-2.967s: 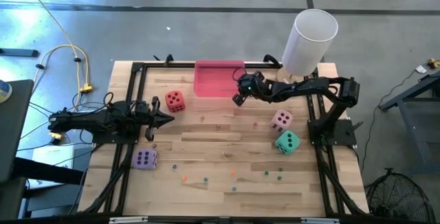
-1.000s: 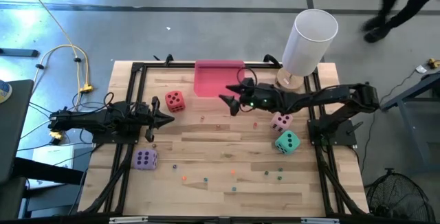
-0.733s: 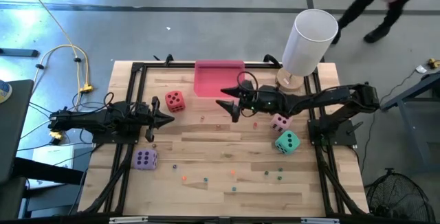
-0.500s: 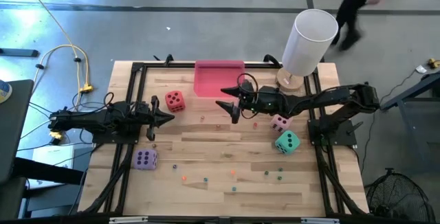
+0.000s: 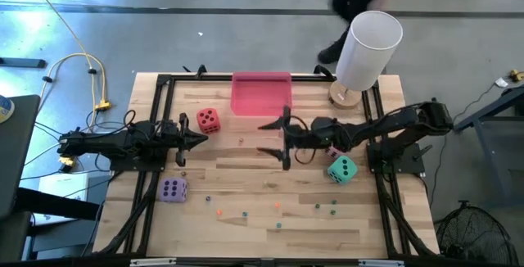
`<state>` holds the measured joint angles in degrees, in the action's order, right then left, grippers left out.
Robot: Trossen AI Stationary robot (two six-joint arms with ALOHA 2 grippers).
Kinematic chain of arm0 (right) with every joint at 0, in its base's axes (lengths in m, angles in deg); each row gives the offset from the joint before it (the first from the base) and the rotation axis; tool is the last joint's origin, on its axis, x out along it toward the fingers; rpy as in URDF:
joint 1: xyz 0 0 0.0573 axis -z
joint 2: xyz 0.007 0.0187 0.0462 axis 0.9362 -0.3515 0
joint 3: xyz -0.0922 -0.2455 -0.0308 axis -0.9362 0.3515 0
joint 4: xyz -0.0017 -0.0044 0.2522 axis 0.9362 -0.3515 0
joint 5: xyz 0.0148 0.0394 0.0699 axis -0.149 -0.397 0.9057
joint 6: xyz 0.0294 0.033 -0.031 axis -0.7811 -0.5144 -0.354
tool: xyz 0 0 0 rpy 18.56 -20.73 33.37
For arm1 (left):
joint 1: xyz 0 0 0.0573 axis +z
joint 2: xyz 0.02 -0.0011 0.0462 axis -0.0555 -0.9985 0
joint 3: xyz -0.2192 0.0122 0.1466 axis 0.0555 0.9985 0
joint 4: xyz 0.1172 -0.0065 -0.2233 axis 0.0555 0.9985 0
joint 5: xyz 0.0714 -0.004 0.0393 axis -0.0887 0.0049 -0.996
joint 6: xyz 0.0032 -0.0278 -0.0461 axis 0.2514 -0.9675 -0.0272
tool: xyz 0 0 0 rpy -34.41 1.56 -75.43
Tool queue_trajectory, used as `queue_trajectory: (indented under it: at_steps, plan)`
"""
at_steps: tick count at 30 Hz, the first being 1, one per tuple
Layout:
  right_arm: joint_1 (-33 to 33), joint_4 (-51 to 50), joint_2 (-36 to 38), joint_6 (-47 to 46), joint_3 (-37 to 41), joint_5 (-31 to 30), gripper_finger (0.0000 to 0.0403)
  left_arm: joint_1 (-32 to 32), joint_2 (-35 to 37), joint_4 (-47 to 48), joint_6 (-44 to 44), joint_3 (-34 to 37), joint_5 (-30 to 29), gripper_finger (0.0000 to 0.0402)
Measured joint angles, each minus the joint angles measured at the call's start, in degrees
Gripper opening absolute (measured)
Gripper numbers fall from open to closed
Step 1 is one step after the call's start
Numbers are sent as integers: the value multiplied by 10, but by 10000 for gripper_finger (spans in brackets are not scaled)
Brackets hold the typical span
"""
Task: Pick & Place Dice
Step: Put the large blue dice into the pink bin
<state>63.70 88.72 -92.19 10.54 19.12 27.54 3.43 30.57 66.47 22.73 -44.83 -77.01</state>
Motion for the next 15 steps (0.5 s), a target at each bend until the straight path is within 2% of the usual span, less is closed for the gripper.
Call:
queue_trajectory:
  at_steps: [4, 7, 10, 15]
  plan:
    - [-23, 7, 0, 24, 0, -4, 286, 0, 0, 0, 0, 0, 0, 0]
    - [-39, -8, 0, 36, -8, -47, 286, 0, 0, 0, 0, 0, 0, 0]
    - [-65, -80, 0, 32, -29, -182, 286, 0, 0, 0, 0, 0, 0, 0]
    - [-140, -281, 0, 6, -48, -476, 286, 0, 0, 3, 0, 0, 0, 0]
